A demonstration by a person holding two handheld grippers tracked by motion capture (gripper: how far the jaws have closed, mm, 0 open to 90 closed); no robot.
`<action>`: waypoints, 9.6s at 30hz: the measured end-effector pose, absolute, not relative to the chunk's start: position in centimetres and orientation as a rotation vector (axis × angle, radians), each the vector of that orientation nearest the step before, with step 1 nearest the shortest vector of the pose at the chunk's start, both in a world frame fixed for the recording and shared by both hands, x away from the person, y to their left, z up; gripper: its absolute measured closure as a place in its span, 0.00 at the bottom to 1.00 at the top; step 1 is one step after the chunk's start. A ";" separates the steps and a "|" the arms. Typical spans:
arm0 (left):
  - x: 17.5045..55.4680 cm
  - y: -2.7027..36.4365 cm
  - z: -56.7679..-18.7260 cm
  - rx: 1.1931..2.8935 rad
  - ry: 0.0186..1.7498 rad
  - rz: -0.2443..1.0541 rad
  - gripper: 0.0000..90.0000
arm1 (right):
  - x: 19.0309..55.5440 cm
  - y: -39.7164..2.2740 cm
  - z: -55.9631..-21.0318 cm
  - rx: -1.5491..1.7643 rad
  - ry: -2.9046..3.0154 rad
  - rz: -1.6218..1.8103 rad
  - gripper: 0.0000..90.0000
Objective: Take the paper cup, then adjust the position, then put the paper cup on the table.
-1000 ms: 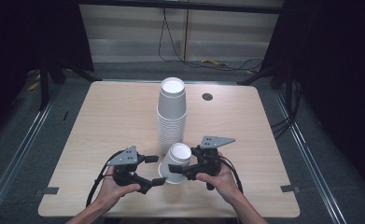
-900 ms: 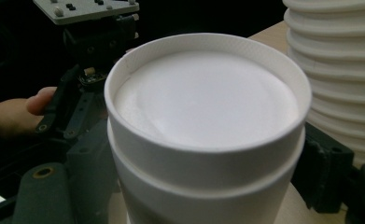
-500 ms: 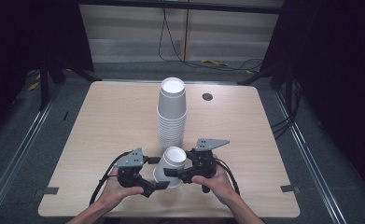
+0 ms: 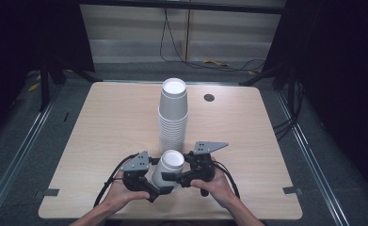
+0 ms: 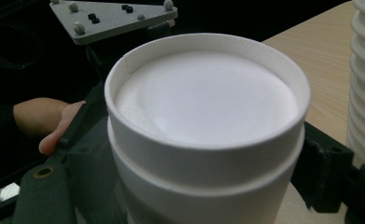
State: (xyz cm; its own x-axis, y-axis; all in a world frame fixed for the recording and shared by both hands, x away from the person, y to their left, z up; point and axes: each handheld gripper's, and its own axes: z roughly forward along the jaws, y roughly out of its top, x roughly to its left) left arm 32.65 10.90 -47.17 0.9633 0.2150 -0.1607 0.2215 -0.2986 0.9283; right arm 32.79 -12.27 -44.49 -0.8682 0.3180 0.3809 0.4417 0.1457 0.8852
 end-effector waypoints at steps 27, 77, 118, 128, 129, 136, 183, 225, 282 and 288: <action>32.8 11.0 -46.6 1.975 0.246 -0.030 0.16 | 32.8 -12.5 -44.1 -0.781 -2.357 -1.758 0.15; 35.6 11.6 -43.0 2.193 0.287 0.040 0.16 | 32.6 -17.2 -42.4 -0.822 -2.652 -1.480 0.17; 33.9 8.6 -43.7 2.506 0.099 0.017 0.17 | 32.2 -13.8 -42.6 -0.508 -2.993 -0.988 0.19; 33.4 7.4 -44.2 2.568 0.030 0.034 0.17 | 32.1 -12.7 -42.9 -0.418 -3.024 -0.890 0.20; 33.4 7.5 -44.1 2.571 0.026 0.036 0.17 | 32.1 -12.6 -43.0 -0.418 -3.026 -0.877 0.21; 32.9 7.3 -43.9 2.581 -0.007 0.038 0.17 | 32.3 -12.0 -42.5 -0.387 -3.024 -0.897 0.20; 32.8 9.2 -42.6 2.260 -0.041 0.063 0.18 | 32.3 -11.6 -43.0 -0.343 -2.978 -0.947 0.26; 34.5 13.9 -42.5 1.866 0.274 0.011 0.18 | 33.6 -17.4 -43.6 -0.655 -2.720 -1.483 0.26; 34.4 12.5 -42.9 1.794 0.285 -0.108 0.04 | 32.4 -14.9 -44.9 -0.497 -2.338 -1.893 0.26; 34.4 12.6 -42.6 1.813 0.279 -0.119 0.07 | 32.5 -14.9 -45.0 -0.499 -2.334 -1.877 0.25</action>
State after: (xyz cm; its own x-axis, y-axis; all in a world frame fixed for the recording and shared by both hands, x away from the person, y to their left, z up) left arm 34.43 12.58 -42.59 0.9656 0.1265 -0.2271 0.2517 -0.2355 0.9387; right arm 32.51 -14.85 -45.01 -0.9406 0.1869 0.2833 0.3168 0.1840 0.9305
